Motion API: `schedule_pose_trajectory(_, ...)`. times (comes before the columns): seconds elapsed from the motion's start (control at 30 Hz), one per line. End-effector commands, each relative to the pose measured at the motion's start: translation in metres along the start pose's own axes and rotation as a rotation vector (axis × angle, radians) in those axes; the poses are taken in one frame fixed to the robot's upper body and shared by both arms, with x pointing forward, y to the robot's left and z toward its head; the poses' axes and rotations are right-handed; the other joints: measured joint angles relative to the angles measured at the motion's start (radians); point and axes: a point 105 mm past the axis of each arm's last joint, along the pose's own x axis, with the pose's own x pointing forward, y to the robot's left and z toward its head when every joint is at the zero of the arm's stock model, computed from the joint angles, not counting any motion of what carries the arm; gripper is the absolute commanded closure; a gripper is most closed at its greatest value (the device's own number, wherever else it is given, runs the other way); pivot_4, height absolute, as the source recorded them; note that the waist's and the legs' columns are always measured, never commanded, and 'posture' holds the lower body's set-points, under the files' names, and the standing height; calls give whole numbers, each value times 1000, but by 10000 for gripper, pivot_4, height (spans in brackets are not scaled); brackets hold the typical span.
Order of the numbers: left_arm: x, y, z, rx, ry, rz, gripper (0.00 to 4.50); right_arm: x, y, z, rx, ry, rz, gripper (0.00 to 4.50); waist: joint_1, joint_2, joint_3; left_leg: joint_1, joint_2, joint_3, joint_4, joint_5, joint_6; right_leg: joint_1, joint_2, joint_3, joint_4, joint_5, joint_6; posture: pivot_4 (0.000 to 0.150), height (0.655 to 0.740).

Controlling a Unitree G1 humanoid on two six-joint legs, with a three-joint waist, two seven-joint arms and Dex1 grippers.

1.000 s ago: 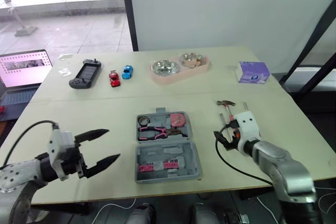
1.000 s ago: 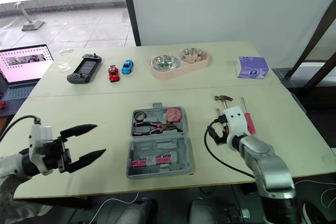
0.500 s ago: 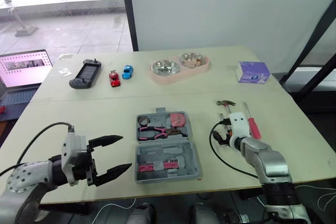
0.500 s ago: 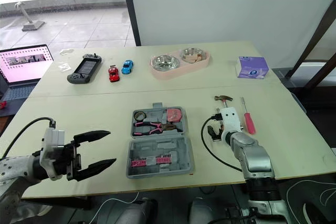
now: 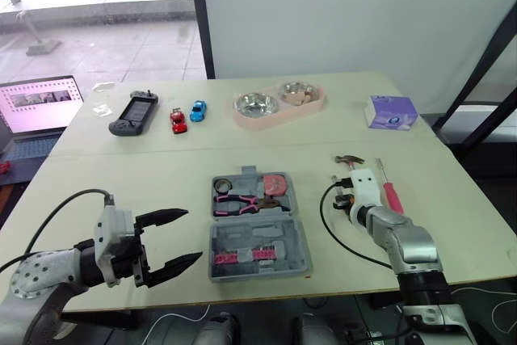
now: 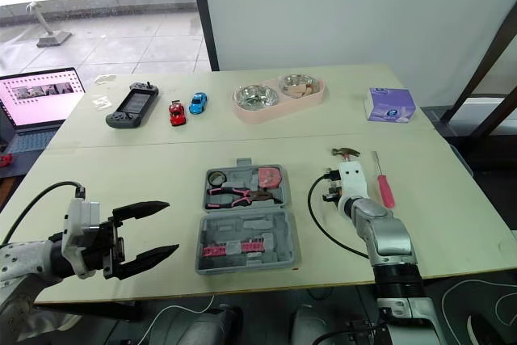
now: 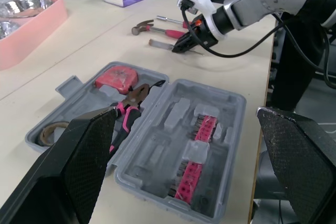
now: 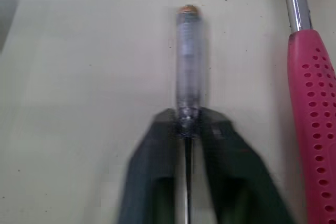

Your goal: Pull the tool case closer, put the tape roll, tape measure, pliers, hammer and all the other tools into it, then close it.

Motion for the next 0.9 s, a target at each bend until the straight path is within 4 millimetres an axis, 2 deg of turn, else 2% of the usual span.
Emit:
schedule_pose_trajectory(0.03, -2, 2, 5, 32, -7, 6, 0, -1, -7, -12, 11, 39, -32, 44289, 0, 0, 0, 0, 0, 0, 0, 0, 0, 0, 0, 0, 0, 0, 0, 1500, 7233)
schedule_pose_trajectory(0.27, -2, 7, 5, 36, -8, 16, 0, -7, 8, 12, -40, -87, 46, 44289, -1, 0, 0, 0, 0, 0, 0, 0, 0, 0, 0, 0, 0, 0, 0, 1500, 7233)
schedule_pose_trajectory(0.37, -7, 11, 3, 33, 0, 36, 0, -29, 25, 47, -169, -215, 146, 44289, -2, 2, 1, 0, 0, 0, 0, 0, 0, -1, 0, 0, 0, 0, 0, 1500, 7233)
schedule_pose_trajectory(0.43, -13, 17, 1, 32, 17, 57, 0, -53, 50, 70, -326, -278, 298, 44289, -4, 6, 4, -1, 0, 0, 0, 0, 0, -1, 0, 0, 0, 0, 0, 1500, 7233)
schedule_pose_trajectory(0.47, -16, 19, 0, 30, 23, 65, 0, -62, 60, 75, -377, -289, 359, 44289, -6, 6, 4, -1, 0, 1, 0, 0, 0, -2, 0, 0, 0, 0, 0, 1500, 7233)
schedule_pose_trajectory(0.5, -18, 21, -1, 30, 28, 72, 0, -70, 69, 79, -407, -295, 417, 44289, -6, 6, 4, -1, 0, 1, 0, 0, 0, -2, 0, 0, 0, 0, 0, 1500, 7233)
schedule_pose_trajectory(0.6, -25, 29, -8, 31, 66, 75, 0, -103, 124, 77, -637, -178, 737, 44289, -8, 6, 4, 0, 4, 1, -1, 0, 0, -2, 3, 0, 0, 0, 0, 1500, 7233)
schedule_pose_trajectory(0.67, -27, 31, -12, 36, 90, 68, 0, -109, 139, 74, -731, -92, 797, 44289, -5, 5, 4, -1, 7, 0, -1, 0, 0, -2, 5, -1, -1, 1, -2, 1500, 7233)
schedule_pose_trajectory(0.77, -29, 35, -15, 45, 105, 61, 0, -105, 161, 86, -801, -34, 788, 44289, -4, 4, 4, -1, 9, 1, -1, 0, -1, -3, 6, -2, -2, 2, -3, 1500, 7233)
schedule_pose_trajectory(0.83, -28, 36, -14, 55, 108, 51, 0, -108, 188, 91, -872, -22, 829, 44289, -4, 4, 4, -2, 9, 1, -1, 0, -1, -6, 5, -1, -2, 2, -4, 1500, 7233)
schedule_pose_trajectory(0.9, -27, 36, -15, 63, 116, 38, 0, -113, 208, 86, -926, 18, 884, 44289, -6, 4, 4, -2, 9, 1, -1, 0, -1, -8, 6, -1, -2, 2, -5, 1500, 7233)
